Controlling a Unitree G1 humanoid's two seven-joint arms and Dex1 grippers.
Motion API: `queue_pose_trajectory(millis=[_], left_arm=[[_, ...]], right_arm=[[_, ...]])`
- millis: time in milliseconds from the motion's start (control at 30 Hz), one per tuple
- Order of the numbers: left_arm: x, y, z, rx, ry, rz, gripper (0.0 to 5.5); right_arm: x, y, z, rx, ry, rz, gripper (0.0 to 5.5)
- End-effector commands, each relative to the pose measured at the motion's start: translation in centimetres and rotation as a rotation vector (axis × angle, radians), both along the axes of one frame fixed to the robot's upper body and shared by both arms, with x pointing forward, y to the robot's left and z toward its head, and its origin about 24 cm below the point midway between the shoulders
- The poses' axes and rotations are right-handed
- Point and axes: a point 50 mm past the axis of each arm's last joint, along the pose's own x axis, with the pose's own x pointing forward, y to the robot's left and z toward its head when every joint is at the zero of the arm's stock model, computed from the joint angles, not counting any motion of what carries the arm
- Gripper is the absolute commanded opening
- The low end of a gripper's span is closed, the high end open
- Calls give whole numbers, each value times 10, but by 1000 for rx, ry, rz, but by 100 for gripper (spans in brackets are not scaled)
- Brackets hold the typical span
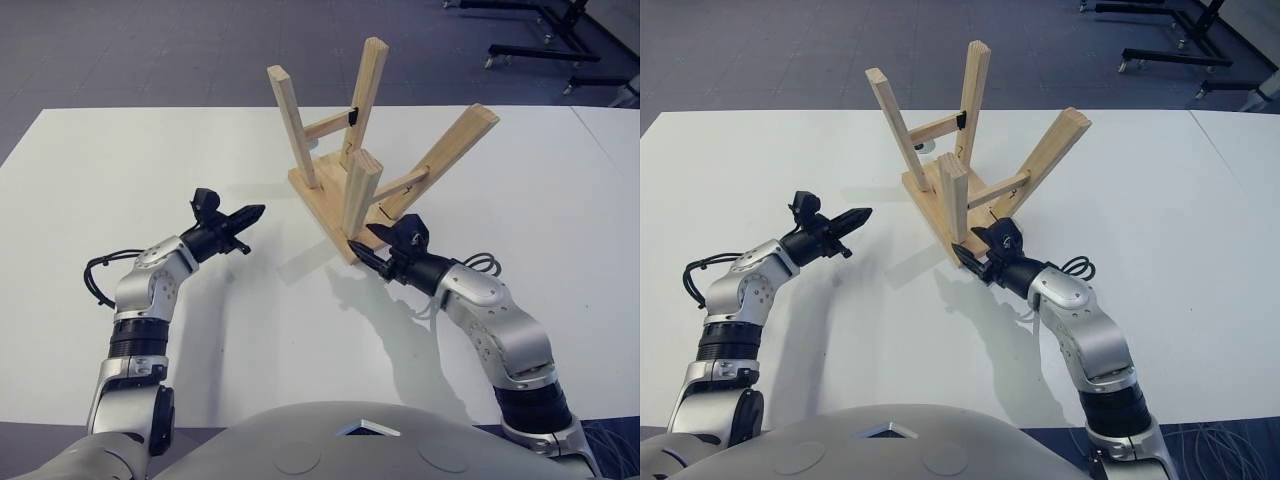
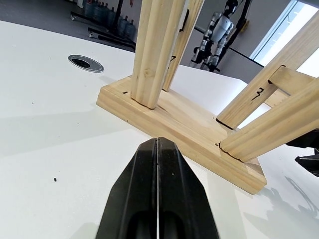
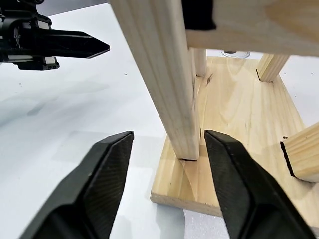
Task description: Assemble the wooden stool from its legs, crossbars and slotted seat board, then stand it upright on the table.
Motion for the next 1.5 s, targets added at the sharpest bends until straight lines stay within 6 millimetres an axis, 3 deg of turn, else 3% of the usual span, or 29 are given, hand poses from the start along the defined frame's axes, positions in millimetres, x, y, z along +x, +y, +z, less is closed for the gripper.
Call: queue_pose_trajectory(millis=[33,233,467,533,733,967,1133,1333,1500], left_arm=[[1,0,1,13,2,-3,0],[3,0,-1,18,3,-2,0],[4,-1,-3,17,-2,3,0],[3,-1,-4,17,-1,3,0],[1,1,-4,16,5,0,0],[-1,10,-2,36,15,-14,0],[-3,15,-1,49,27,-26,0],[0,12,-1,66,30,-44,0],[-2,15,-3,78,39,-45,0]], right_arm=[[11,1,-1,-18,-25,-76,304],[17,5,-6,-3,-23,-81,255],[20,-1,-11,12,-36,-41,124],[21,-8,-12,1,-48,-47,111],[15,-27,-8,29,-96,97,108],[8,-71,-2,129,-35,375,108],[14,-93,8,154,-46,518,107],[26,-97,16,60,-154,745,105],[25,-95,0,-40,-169,854,105]])
